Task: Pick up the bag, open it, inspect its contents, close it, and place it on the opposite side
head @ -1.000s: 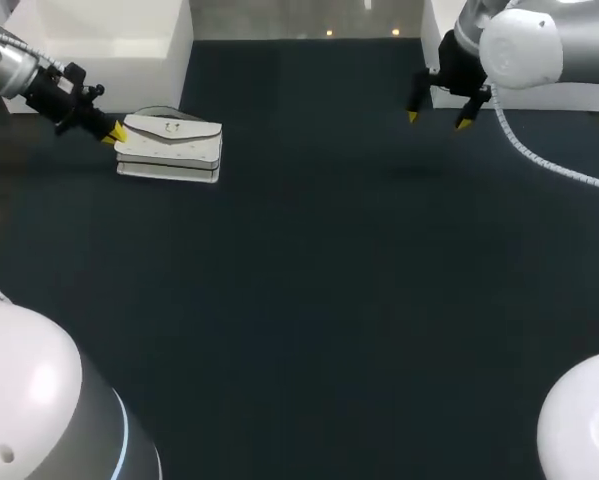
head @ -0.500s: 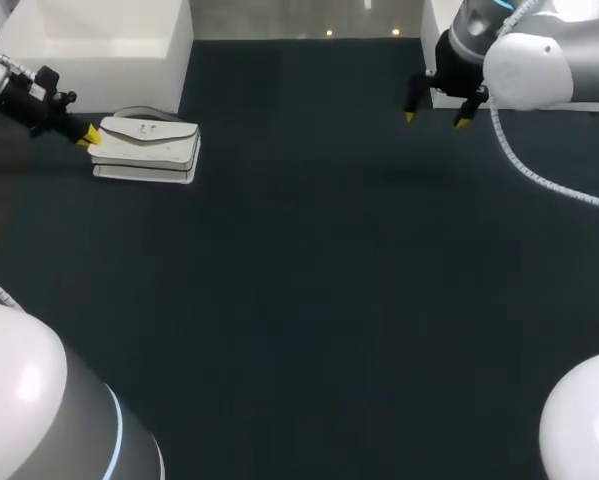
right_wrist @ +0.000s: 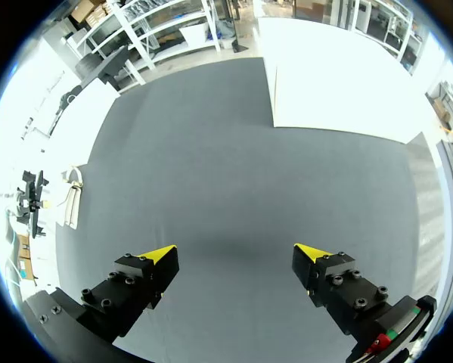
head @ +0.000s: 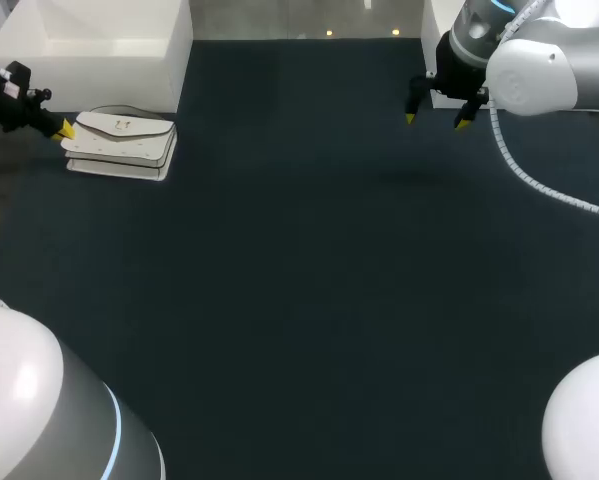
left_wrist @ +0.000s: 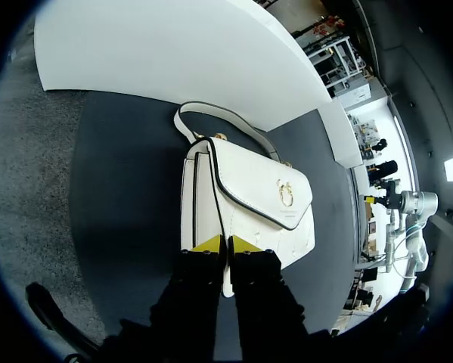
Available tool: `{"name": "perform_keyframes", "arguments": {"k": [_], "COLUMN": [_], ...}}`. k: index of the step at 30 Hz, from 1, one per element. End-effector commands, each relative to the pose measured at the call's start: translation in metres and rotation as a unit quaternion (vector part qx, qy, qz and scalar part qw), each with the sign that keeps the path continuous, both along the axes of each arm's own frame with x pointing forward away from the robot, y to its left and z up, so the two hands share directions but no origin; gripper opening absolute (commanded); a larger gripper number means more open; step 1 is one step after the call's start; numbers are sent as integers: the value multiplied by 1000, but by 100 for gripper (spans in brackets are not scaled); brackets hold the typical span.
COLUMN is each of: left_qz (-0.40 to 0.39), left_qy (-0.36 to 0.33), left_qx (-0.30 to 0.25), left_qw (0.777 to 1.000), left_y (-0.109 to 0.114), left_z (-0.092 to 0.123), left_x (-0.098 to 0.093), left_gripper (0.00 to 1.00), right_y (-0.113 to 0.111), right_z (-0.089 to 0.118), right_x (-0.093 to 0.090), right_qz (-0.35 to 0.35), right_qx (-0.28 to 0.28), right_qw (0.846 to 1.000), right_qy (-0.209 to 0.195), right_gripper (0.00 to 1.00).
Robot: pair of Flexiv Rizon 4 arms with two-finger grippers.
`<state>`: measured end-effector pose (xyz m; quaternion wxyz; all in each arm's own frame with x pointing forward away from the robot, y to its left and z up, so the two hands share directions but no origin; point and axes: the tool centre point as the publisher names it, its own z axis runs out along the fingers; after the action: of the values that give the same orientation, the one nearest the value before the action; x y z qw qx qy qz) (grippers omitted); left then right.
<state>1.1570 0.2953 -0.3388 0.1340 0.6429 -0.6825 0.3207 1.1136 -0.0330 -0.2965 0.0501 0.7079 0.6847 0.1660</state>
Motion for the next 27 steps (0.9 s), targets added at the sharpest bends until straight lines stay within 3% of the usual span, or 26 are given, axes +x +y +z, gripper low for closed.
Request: {"name": "perform_keyframes", "arguments": {"k": [1,11,27], "left_qz": [-57,-21,11], "left_qy": [55,38,19], "left_qx": [-52,-71,-101], "left_qw": [995,997,995], "left_y": [17,47,71], "left_z": [-3,-8,-13], "left_x": [12,15,19], "left_gripper": [0,0,0], "right_y": [1,1,1], "right_z": [0,0,0], "right_x": [-1,-1,-1], "right_qz": [-1,-1,-1], "right_qx": [-2,-2,-2], "right_qw": [1000,1000,1000], "right_qy": [0,0,0], "right_gripper": [100,100,100]}}
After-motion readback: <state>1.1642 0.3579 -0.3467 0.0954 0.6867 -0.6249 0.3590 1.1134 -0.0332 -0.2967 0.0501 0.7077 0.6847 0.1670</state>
